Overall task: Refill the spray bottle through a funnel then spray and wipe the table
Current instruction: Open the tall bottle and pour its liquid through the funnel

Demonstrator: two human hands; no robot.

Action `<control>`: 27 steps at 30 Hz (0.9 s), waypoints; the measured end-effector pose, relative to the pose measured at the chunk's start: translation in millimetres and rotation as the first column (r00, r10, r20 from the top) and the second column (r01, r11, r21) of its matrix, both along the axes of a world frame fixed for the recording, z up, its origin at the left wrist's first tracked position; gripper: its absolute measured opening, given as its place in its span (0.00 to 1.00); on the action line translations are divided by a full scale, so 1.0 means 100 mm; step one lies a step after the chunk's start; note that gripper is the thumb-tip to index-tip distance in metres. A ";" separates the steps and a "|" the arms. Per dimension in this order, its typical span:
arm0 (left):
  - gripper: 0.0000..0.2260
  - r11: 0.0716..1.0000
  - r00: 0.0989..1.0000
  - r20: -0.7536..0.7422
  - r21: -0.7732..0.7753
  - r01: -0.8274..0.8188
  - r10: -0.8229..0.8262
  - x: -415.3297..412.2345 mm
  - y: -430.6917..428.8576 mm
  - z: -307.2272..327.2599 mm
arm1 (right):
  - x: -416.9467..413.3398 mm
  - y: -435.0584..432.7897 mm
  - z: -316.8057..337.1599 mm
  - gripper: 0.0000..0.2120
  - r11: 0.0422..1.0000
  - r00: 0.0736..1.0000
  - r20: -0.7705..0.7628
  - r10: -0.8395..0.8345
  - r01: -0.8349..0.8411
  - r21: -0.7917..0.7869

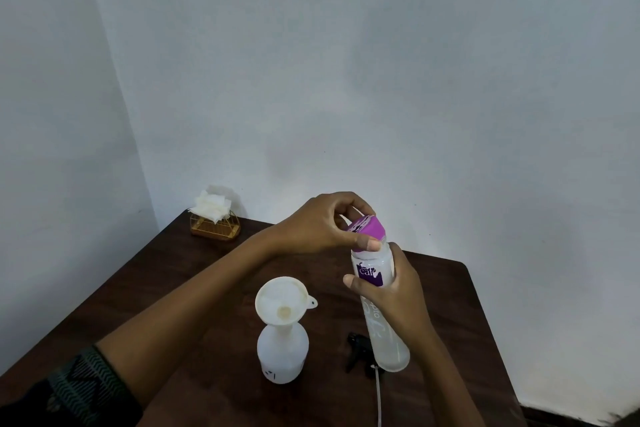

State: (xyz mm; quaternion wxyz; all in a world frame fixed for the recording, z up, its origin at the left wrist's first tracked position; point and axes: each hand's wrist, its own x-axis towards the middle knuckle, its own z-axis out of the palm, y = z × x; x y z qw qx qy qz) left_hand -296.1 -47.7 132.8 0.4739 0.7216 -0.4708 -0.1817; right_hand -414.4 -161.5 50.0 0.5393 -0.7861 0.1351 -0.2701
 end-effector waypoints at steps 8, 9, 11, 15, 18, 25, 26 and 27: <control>0.19 0.972 0.868 -0.497 -0.208 -0.110 -0.008 0.21 0.33 -0.22 | 0.05 0.05 0.06 0.21 1.000 1.000 0.016 0.021 -0.021 0.023; 0.21 0.966 0.833 -0.552 -0.230 -0.117 -0.031 0.26 0.38 -0.26 | 0.05 0.05 0.06 0.21 1.000 1.000 0.010 0.016 -0.016 0.022; 0.25 0.960 0.800 -0.599 -0.239 -0.142 -0.031 0.37 0.51 -0.34 | 0.05 0.07 0.08 0.19 1.000 1.000 -0.004 -0.003 0.004 0.024; 0.30 0.951 0.796 -0.603 -0.209 -0.227 0.058 0.63 0.81 -0.62 | -0.01 0.15 0.14 0.20 0.998 0.997 -0.040 -0.062 0.062 -0.014; 0.33 0.949 0.862 -0.449 -0.089 -0.304 0.234 0.71 1.04 -0.98 | -0.12 0.24 0.15 0.23 0.992 0.990 -0.052 -0.129 0.129 0.010; 0.28 0.870 0.814 -0.368 -0.026 -0.492 0.450 0.73 1.42 -2.01 | -0.20 0.55 -0.05 0.23 0.979 0.967 -0.159 -0.198 0.203 0.015; 0.29 0.881 0.824 -0.347 0.010 -0.474 0.447 0.73 1.45 -2.16 | -0.19 0.59 -0.10 0.23 0.978 0.962 -0.182 -0.202 0.207 0.011; 0.30 0.890 0.837 -0.320 0.045 -0.455 0.444 0.74 1.46 -2.30 | -0.19 0.61 -0.15 0.23 0.978 0.958 -0.201 -0.202 0.207 0.003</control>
